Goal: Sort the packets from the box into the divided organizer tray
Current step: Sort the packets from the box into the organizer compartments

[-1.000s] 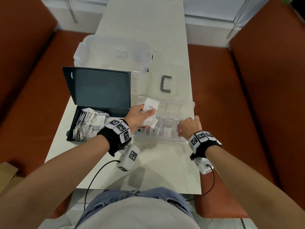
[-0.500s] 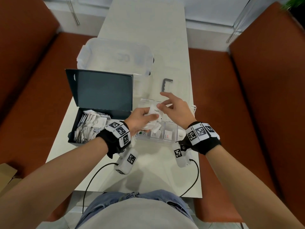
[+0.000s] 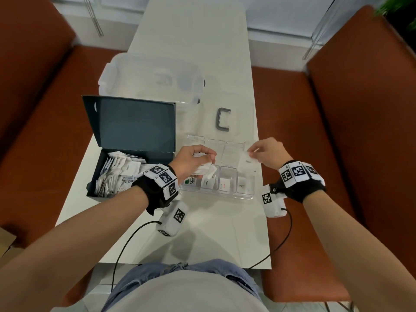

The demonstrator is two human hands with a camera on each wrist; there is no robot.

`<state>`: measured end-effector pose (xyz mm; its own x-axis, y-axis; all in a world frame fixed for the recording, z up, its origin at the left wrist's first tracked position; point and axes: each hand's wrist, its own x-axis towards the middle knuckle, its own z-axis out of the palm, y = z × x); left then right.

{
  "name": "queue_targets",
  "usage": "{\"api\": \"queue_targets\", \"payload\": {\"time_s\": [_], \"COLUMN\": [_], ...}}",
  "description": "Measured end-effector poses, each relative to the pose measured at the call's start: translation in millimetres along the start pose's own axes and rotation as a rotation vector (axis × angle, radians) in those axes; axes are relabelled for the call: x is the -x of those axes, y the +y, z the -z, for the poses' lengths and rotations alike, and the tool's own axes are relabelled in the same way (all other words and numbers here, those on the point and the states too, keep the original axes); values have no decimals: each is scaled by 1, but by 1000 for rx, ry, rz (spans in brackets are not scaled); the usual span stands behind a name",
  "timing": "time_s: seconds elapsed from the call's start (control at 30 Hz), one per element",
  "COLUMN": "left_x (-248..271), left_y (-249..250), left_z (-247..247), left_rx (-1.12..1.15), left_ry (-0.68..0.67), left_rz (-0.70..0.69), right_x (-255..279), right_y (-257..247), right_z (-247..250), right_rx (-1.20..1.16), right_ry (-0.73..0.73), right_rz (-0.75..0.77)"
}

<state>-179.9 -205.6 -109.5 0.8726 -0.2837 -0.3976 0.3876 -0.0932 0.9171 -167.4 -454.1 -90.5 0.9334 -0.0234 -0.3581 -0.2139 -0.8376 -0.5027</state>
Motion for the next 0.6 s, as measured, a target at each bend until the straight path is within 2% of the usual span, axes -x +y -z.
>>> {"api": "queue_targets", "payload": {"time_s": [0.1,0.3,0.6], "left_x": [1,1,2], "left_y": [-2,-7,-13], "left_z": [-1,3,6], "left_rx": [25,-3,10], "left_ry": [-6,1,7], "left_rz": [27,50,59], "right_x": [2,5,14], "right_y": [11,17,27], "right_z": [-19,-53,-77], "right_rx": [108,212,385], "right_ry": [-48,-48,29], "right_rz": [-60,-106,-34]}}
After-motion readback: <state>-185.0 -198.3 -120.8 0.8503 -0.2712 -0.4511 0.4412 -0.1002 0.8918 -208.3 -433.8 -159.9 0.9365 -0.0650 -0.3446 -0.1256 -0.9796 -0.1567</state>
